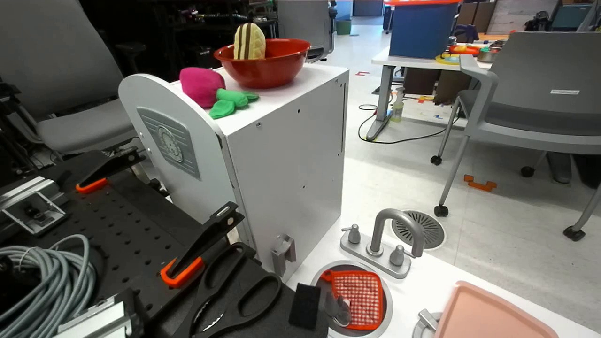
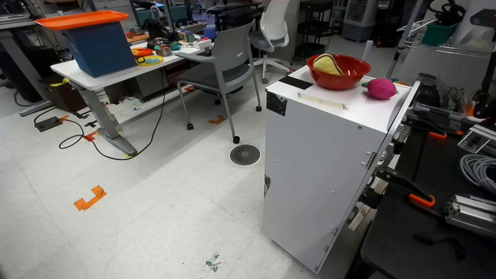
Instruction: Remove the grey plushy from the red bowl and put it in the sink
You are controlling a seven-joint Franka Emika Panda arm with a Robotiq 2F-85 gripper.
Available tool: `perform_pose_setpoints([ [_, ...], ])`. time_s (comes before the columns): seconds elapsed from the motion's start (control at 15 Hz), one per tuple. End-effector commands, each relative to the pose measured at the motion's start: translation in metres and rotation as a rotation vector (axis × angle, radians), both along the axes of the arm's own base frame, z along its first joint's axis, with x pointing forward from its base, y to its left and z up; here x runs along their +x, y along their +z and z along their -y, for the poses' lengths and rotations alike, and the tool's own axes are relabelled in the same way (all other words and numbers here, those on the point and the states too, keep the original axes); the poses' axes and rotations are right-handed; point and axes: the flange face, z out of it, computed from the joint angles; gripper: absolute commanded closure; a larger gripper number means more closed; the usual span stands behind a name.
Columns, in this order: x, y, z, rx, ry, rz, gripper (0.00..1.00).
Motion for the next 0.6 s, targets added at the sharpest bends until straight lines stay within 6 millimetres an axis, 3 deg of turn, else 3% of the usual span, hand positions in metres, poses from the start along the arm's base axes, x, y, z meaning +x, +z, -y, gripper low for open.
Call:
perform_pose_setpoints([
  [0.0,0.005,-0.005,-0.04,-0.022,0.101,-0.047,0.0],
  [0.27,0.006,-0.008,-0.066,-0.043,0.195,-0.061,0.0],
  [0.53,0.002,-0.013,-0.067,-0.03,0.172,-0.05,0.0],
])
